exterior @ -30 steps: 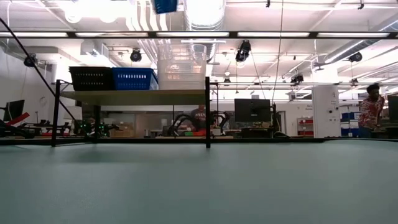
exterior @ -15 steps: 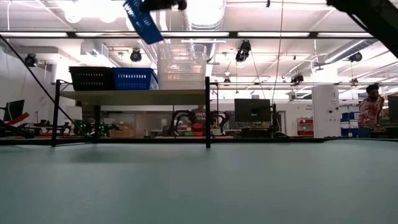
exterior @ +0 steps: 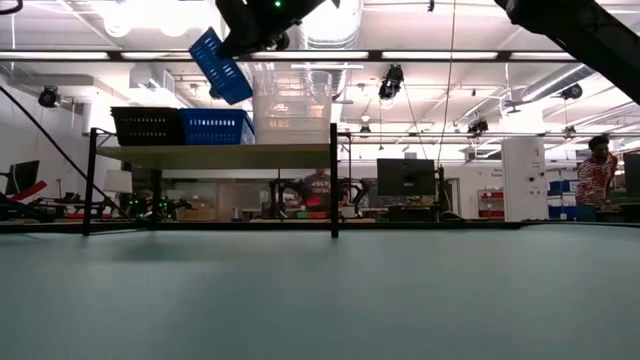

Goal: Stack baskets on shelf by color
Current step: Stack the blue bin on top of the blue bins on the shelf, then return to Home Position

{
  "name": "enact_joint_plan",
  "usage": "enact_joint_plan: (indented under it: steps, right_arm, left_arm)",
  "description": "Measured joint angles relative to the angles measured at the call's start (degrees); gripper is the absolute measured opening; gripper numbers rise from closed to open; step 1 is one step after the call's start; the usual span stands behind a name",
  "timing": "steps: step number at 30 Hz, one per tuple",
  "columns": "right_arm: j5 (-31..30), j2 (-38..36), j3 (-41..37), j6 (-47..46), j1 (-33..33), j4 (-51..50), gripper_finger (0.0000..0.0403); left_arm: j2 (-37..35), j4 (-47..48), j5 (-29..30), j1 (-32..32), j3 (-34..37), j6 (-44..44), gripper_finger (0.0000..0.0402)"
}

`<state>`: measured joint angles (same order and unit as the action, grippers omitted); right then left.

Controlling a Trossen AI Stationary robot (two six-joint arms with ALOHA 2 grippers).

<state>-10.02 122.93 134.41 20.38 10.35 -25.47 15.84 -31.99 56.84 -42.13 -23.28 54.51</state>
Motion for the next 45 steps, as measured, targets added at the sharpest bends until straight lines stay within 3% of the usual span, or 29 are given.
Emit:
enact_joint_plan:
  steps: [7,18,25,29,34,39,45]
  right_arm:
    - [-0.1,0.0,-0.2,1.2,0.2,0.5,0.0015]
    - [-0.5,1.0,-0.2,0.7,0.6,0.9,0.0094]
    - [-0.5,1.0,-0.2,1.3,0.5,1.7,0.0121]
    - [-0.2,0.9,-0.2,1.5,0.1,3.1,0.0109]
    - [0.0,-1.7,-0.2,6.7,-3.0,0.2,0.0055]
    - [6.5,-7.0,-1.5,7.7,-7.1,-7.8,0.0013]
    - [1.5,-16.6,-16.9,7.6,-12.6,-7.8,0.0011]
  left_arm:
    - [0.0,0.0,-0.1,0.0,0.1,-0.1,0.0001]
    - [0.9,-0.1,-1.1,0.0,0.0,-0.1,0.0001]
    - [0.9,-0.1,-1.1,0.0,0.0,-0.1,0.0001]
    - [0.9,0.0,-1.1,0.0,0.0,-0.1,0.0001]
    - [1.0,0.1,-1.1,0.0,0.1,-0.1,0.0001]
    - [1.0,6.8,-1.2,0.0,0.2,-1.3,0.0001]
    - [1.9,13.1,-1.9,0.0,0.0,-3.5,0.0001]
